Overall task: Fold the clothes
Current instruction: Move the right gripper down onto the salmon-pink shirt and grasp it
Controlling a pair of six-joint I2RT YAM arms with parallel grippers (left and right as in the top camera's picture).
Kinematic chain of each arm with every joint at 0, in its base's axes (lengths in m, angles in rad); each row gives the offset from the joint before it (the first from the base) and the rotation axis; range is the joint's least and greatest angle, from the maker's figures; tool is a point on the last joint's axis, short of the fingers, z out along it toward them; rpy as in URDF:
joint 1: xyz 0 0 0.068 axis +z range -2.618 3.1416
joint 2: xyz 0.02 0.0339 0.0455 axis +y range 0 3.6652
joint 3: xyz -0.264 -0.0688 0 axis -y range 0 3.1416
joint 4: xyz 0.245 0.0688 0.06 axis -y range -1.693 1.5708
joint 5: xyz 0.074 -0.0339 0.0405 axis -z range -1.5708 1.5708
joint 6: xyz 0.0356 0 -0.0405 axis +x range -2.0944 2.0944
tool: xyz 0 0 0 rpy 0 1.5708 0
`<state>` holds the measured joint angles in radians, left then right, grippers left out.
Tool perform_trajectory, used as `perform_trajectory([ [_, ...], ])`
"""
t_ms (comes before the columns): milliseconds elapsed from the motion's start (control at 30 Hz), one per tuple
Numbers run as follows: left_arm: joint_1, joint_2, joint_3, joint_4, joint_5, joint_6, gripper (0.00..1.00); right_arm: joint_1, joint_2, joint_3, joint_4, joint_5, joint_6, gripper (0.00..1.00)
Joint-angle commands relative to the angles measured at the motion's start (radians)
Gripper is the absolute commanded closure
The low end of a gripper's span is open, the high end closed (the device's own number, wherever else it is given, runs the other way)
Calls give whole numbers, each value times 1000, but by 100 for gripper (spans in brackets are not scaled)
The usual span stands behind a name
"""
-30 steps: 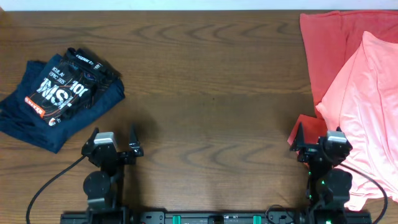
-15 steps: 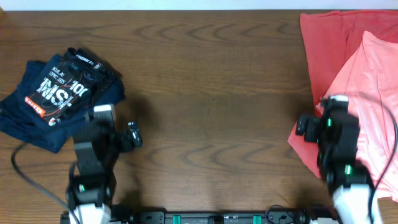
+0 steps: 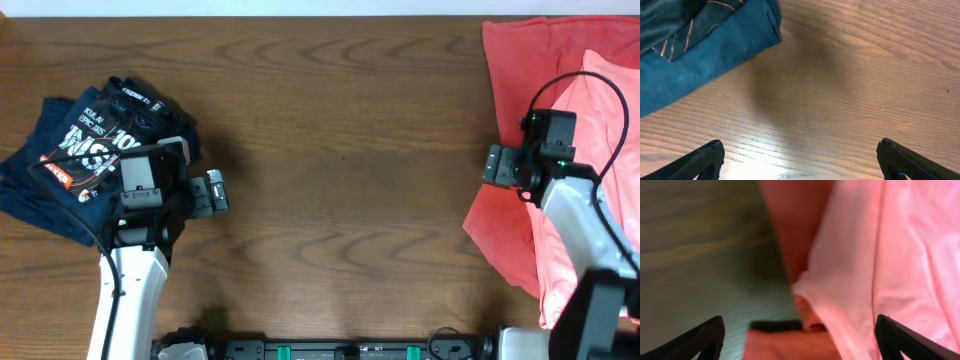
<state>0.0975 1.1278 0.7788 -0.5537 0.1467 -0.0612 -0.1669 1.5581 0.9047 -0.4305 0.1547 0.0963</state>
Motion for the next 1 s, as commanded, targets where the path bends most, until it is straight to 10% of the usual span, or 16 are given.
perform_trajectory([
  [0, 4, 4, 18, -2, 2, -20, 2, -42, 56, 16, 38, 48, 95, 17],
  [433, 4, 4, 18, -2, 2, -23, 2, -61, 228, 16, 204, 14, 135, 44],
  [767, 4, 4, 18, 1, 2, -23, 2, -62, 217, 18, 213, 29, 135, 99],
  [967, 4, 4, 18, 1, 2, -23, 2, -61, 111, 60, 138, 28, 133, 99],
])
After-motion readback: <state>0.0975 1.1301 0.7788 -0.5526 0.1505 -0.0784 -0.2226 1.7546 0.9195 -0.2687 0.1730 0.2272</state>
